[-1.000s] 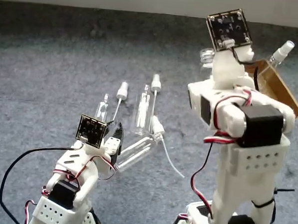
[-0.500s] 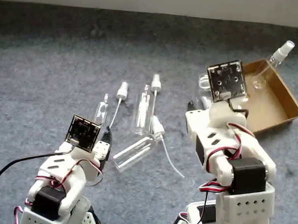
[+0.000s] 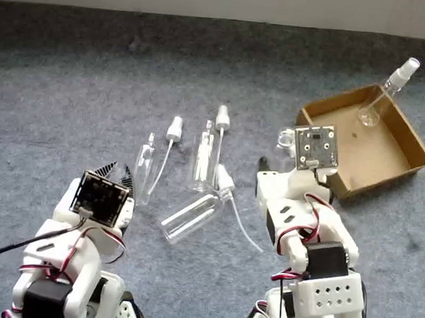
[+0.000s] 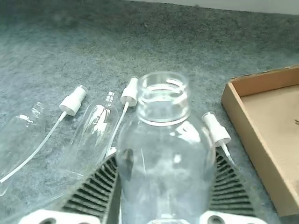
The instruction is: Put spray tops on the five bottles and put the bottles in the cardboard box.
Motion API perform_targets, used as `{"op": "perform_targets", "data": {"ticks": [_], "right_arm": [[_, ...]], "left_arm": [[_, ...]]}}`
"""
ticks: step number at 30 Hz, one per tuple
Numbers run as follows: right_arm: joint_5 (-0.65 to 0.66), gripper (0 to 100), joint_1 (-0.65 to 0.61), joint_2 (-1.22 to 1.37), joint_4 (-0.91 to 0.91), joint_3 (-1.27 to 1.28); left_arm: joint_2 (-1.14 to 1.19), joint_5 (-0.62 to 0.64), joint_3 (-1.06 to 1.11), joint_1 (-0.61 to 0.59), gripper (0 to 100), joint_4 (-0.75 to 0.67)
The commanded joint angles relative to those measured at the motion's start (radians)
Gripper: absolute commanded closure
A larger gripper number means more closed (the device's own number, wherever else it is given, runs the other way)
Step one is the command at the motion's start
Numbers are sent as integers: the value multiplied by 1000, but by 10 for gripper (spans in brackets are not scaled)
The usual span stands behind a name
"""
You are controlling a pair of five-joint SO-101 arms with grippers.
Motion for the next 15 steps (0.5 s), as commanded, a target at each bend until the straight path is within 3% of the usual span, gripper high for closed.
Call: {"op": "perform_targets", "data": {"ticks": [1,15], "right_arm": [[-43,818,18,-21,-82,33],[-74,818,18,-21,-214,170]], "left_arm": [[274,-18,-173,-19,993,-5],[1079,-20,-677,-18,989,3]]}}
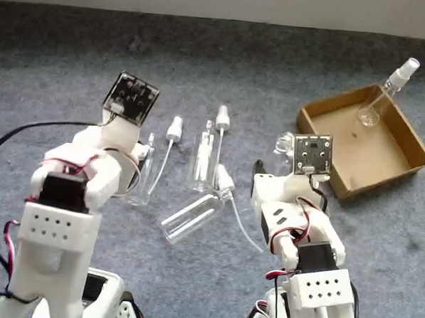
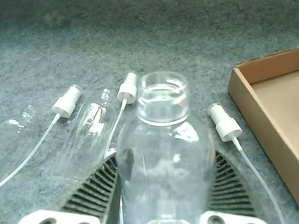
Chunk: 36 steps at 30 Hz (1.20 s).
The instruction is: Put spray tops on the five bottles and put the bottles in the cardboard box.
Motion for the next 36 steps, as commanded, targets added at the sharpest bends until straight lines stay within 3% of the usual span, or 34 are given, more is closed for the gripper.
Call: {"op": "perform_targets", "data": {"ticks": [1,9,15,18,27,36], "right_arm": [[-8,818,18,-15,-27,-12],[-6,818,18,-15,-27,-10],[-6,818,18,-15,-28,15],[-6,818,18,-16,-28,15],[-9,818,18,-16,-28,16],[-6,818,18,-16,-28,16]], "left_arm": [[237,-8,-189,-5,989,3],[561,-5,-433,-5,975,3],[782,-2,-587,-5,813,0],[895,-2,-668,-5,779,-5],[1317,-2,-1012,4,790,3],[1624,-2,-1270,2,934,3]]}}
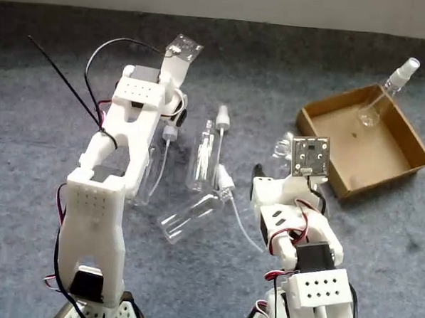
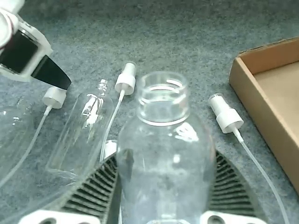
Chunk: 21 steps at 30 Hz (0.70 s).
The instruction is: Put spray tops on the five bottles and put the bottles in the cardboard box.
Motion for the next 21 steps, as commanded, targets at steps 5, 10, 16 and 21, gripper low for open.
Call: {"op": "perform_targets", "data": {"ticks": [5,10,16,21], "right_arm": [[-5,818,18,-16,-25,-16],[-5,818,18,-16,-25,-16],[-5,818,18,-16,-25,-15],[-5,818,18,-16,-25,-15]], "left_arm": [[131,-8,-171,-5,941,6],[140,-8,-174,-5,940,6],[139,-6,-176,-5,944,6],[120,-6,-186,1,944,9]]}}
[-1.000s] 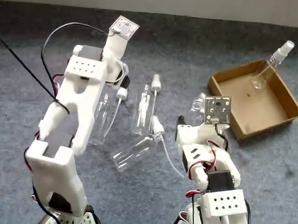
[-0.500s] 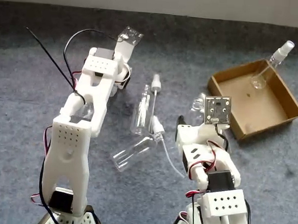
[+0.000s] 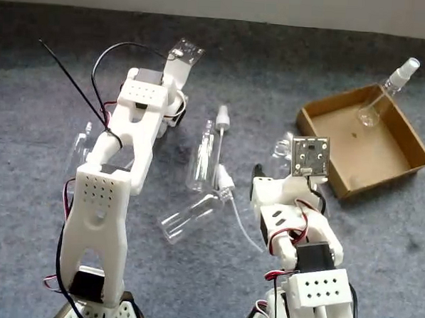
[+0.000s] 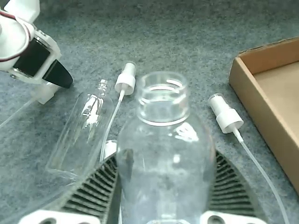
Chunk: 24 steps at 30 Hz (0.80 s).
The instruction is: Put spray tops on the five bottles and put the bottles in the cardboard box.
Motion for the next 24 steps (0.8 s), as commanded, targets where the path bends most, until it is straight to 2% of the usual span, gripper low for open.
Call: {"op": "perform_targets", "data": {"ticks": [1,11,19,24], "right_arm": [[-5,818,18,-16,-25,-15],[-5,818,18,-16,-25,-15],[-5,818,18,-16,-25,-15],[-5,818,13,-15,-24,-15]], "left_arm": [[-41,-5,-61,1,944,29],[-229,-5,-344,88,944,376],[-294,-5,-565,128,944,540],[-371,-5,-662,125,944,549]]}}
